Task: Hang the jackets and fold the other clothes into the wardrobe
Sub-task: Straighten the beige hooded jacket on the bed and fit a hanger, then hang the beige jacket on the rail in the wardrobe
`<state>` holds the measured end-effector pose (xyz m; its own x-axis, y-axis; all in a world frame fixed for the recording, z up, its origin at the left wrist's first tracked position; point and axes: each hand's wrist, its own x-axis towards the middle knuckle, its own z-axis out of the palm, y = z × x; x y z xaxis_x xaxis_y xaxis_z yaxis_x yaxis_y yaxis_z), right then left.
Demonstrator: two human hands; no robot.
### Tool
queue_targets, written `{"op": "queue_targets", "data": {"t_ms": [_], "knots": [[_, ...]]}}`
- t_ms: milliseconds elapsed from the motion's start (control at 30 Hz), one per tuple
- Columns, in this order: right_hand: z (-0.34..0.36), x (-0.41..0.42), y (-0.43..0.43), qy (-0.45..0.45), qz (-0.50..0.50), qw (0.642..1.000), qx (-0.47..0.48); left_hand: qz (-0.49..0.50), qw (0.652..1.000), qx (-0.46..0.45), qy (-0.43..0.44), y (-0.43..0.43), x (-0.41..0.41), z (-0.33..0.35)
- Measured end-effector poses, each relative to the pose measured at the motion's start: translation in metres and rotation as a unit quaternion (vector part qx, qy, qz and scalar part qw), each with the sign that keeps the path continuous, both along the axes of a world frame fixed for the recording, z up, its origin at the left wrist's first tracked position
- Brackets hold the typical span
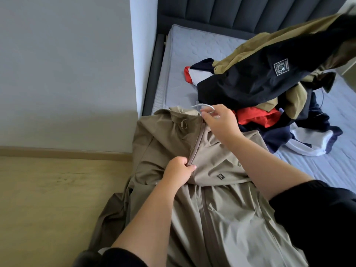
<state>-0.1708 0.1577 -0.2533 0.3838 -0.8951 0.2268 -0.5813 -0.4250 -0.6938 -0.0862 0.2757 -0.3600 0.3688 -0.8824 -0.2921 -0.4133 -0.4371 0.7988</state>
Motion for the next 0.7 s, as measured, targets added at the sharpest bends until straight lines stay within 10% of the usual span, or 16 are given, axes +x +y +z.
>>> {"op": "queue_targets", "data": {"t_ms": [267,700], "knots": [[0.048,0.012,0.011,-0.003,-0.009,0.998,-0.063,0.139,0.97,-0.186,0.064,0.0,-0.01,0.056],[0.246,0.05,0.088,-0.131,0.041,0.986,-0.092,0.165,0.914,-0.275,-0.248,0.045,0.064,0.244]]}}
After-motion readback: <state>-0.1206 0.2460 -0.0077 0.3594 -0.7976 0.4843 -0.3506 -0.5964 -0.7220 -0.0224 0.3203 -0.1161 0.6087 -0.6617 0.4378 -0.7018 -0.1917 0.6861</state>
